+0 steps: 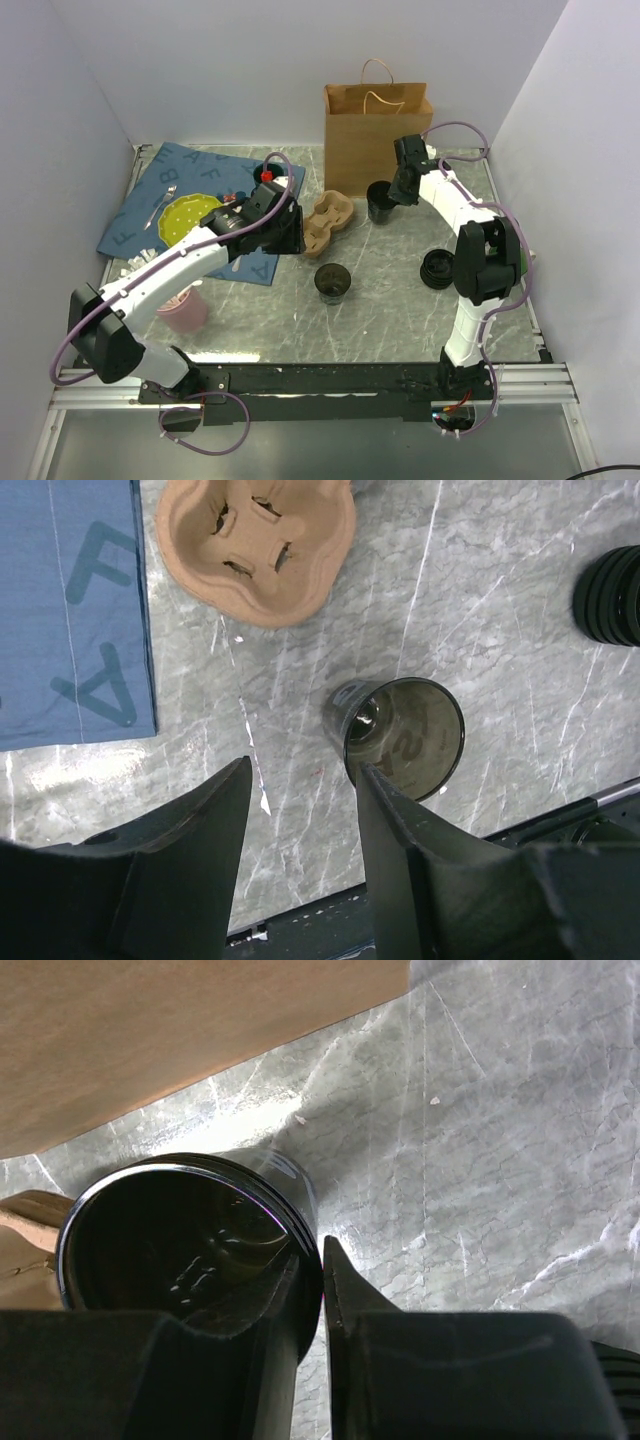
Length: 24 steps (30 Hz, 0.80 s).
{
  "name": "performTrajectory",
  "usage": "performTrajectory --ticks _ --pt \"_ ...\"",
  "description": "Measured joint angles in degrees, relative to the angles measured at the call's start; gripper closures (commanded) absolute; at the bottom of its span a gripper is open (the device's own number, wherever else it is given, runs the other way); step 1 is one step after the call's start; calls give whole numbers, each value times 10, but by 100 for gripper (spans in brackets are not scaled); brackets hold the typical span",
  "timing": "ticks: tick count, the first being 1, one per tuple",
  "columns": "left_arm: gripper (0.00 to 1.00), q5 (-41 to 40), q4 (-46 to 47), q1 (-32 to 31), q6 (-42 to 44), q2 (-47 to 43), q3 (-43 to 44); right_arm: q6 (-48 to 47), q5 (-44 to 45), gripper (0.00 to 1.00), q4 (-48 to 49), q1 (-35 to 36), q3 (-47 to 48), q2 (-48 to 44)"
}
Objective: Pack the takeout coffee
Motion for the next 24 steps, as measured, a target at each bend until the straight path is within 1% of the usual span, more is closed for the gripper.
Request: performTrajectory --ticks 4,9,13,14,16,18,20,22,24 --pt "47 -3 -2 1 0 -3 0 5 4 70 0 0 0 0" --pt "45 -4 -4 2 -1 -16 0 5 8 67 -3 1 0 0" --pt "39 -7 -5 2 -2 -31 0 3 7 61 -20 1 0 -2" --pt "36 -8 -5 2 -2 -34 0 2 7 60 -23 1 0 -3" --pt "33 -8 -8 2 -2 -38 1 0 5 59 -44 1 5 -10" --pt "19 -8 -12 2 -1 -40 7 -1 2 59 -69 1 14 -25" --pt "3 -8 -15 2 1 -40 16 -2 2 59 -93 1 18 -49" --pt "1 -8 -19 2 0 -40 30 -2 3 60 -122 1 18 -86" --pt "1 -8 -22 2 0 -41 40 -2 7 60 -140 1 7 -127"
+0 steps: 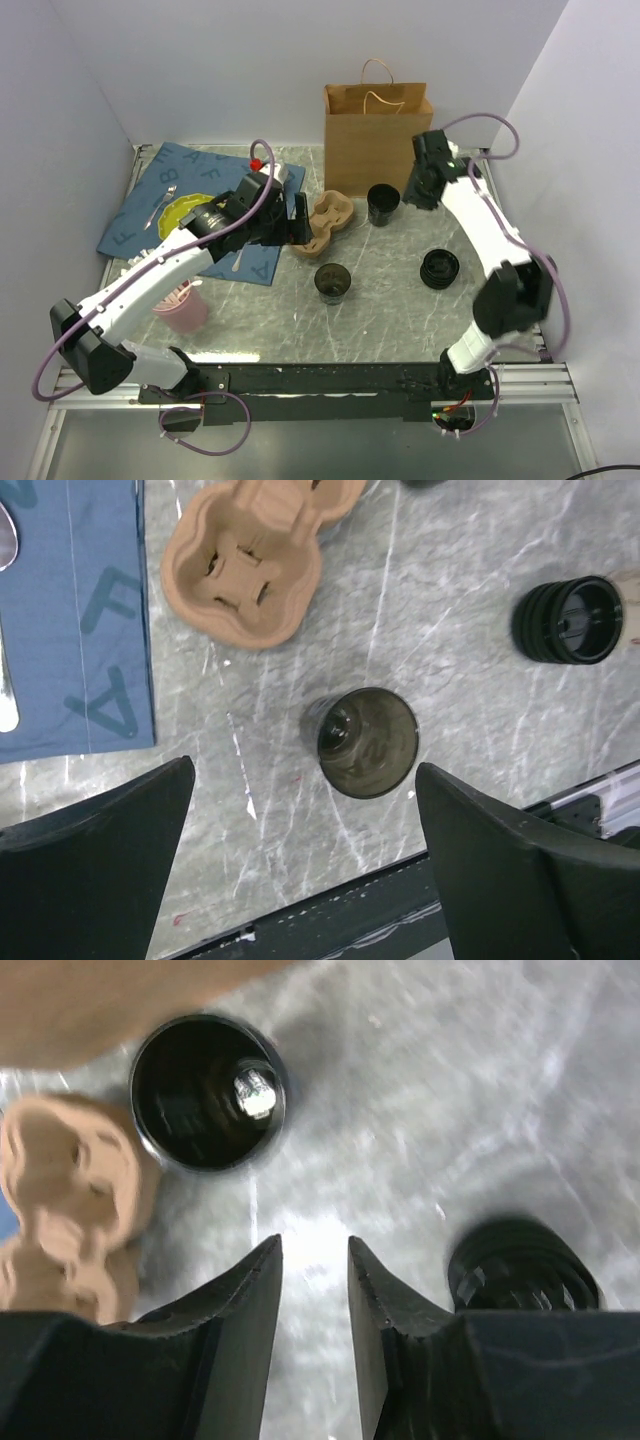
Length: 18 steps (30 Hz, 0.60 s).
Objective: Pack the takeout coffee
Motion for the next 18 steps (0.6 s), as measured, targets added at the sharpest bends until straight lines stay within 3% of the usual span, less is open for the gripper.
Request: performTrajectory --ticks 7,12,18 --pt "1 4 -2 0 0 -19 4 -9 -1 59 -43 -19 -167 -146" --pt "3 12 0 0 0 -31 3 -22 -4 59 -56 -32 -226 -123" --pt "2 20 4 0 0 -38 -6 -40 -8 60 -48 -40 -233 -92"
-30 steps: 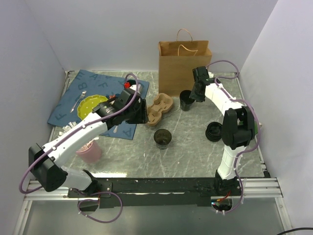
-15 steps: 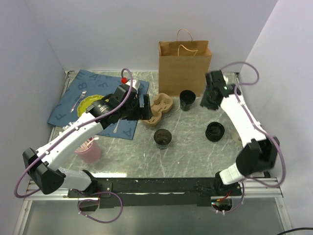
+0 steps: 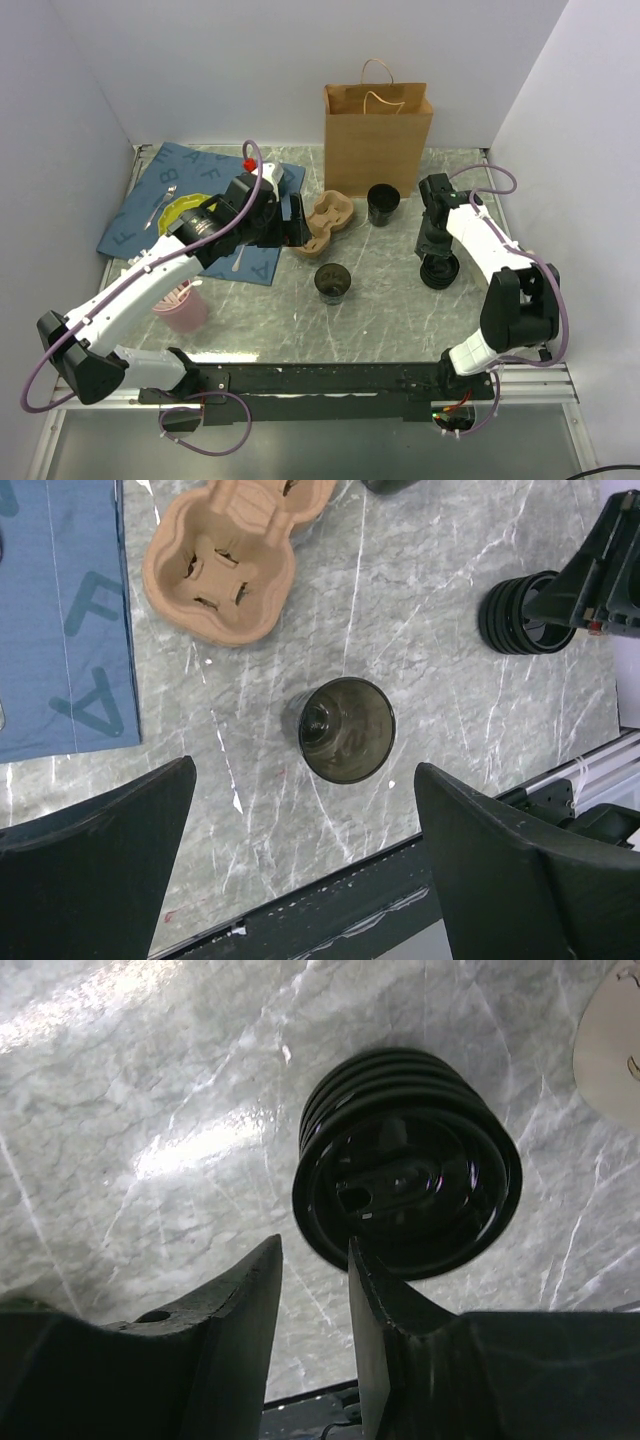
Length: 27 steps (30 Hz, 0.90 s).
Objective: Pack the takeout coffee
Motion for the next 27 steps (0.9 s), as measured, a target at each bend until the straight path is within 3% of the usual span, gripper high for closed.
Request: performTrajectory --ticks 22,27 --pt "1 1 6 0 0 -7 -7 -44 -31 61 44 -23 -9 51" --pt "1 1 6 0 0 -7 -9 -44 -23 67 43 -23 -9 51"
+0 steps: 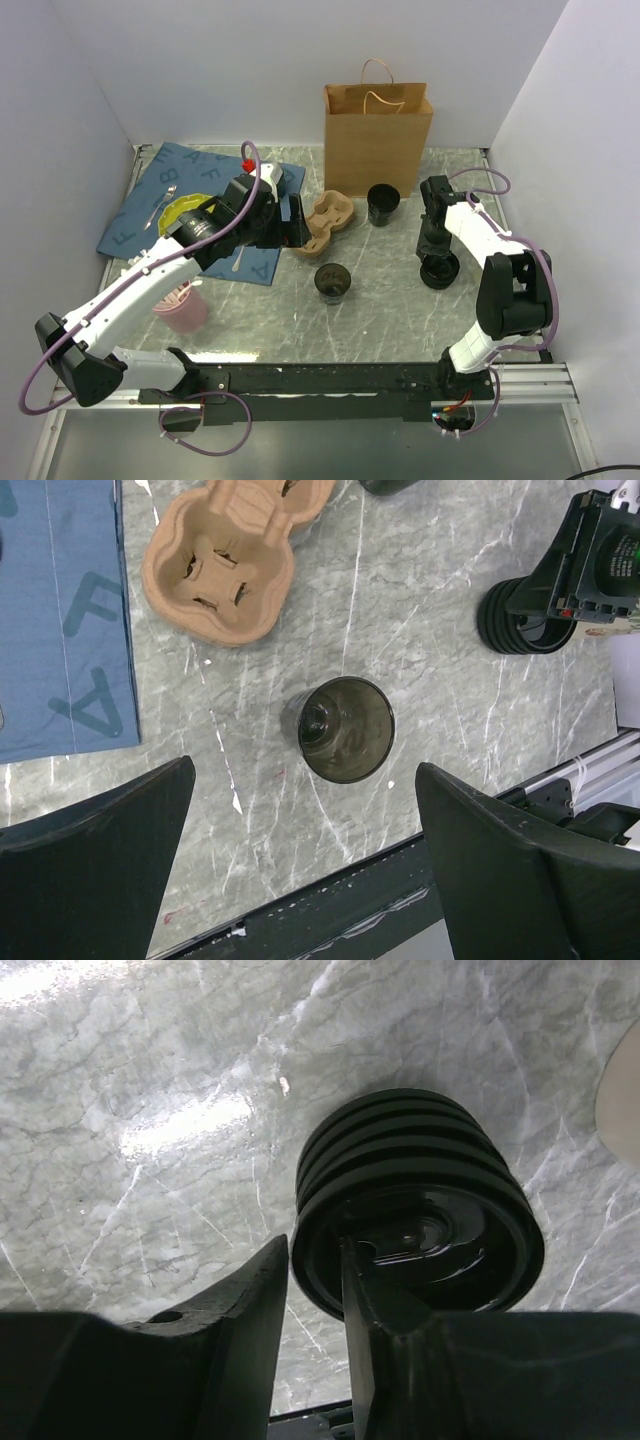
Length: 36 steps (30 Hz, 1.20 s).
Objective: Pack the takeout coffee
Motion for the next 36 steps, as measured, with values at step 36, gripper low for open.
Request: performTrajectory --ticks 36 --pt "10 46 65 3 19 -58 -10 -42 -319 83 -34 -1 97 -180"
